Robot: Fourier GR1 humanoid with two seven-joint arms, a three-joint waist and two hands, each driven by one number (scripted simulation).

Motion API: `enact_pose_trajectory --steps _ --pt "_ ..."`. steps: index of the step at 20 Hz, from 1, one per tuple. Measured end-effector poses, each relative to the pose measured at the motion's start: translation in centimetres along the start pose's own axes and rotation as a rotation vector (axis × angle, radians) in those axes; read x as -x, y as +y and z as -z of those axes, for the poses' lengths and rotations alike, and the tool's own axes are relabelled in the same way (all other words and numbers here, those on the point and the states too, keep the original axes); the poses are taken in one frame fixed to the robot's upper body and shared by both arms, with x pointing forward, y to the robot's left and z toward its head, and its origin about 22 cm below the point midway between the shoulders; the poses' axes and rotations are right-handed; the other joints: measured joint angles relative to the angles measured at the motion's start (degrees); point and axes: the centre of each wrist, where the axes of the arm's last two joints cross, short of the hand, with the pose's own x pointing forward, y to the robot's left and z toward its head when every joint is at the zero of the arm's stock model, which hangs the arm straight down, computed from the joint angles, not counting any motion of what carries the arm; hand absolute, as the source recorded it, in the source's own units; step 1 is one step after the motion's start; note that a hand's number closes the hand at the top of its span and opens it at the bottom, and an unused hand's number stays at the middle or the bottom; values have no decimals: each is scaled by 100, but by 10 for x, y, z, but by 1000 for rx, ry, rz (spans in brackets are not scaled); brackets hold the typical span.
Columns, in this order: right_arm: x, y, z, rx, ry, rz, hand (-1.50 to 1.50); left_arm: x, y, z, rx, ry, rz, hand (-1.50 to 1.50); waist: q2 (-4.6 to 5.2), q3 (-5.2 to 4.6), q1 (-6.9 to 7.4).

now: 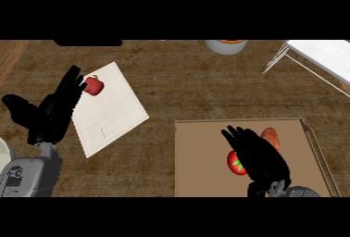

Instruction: Pick the tomato from the tray and place it in the tiered shelf

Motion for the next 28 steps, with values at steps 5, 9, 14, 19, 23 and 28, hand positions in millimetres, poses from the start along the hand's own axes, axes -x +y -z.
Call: enact_pose_trajectory --steps 5,9,14,19,23,28 --pt "2 10 20 -35 5 5 150 2 3 6 1 4 -1 0 2 -1 1" --pt "7 16 29 -49 1 3 150 5 8 -3 4 -1 -7 0 -19 -19 5" --pt "6 20 34 11 -58 -55 150 -5 10 0 1 3 -8 0 -52 -50 1" --pt "5 21 36 81 -108 -55 150 1 5 -1 2 -3 -7 0 -41 -43 -3" --pt "14 40 9 118 -193 -36 150 0 10 -1 -5 3 1 0 -33 -24 -34" --pt "32 65 -41 124 -336 -4 150 2 13 2 -15 0 -2 0 -25 -8 -103"
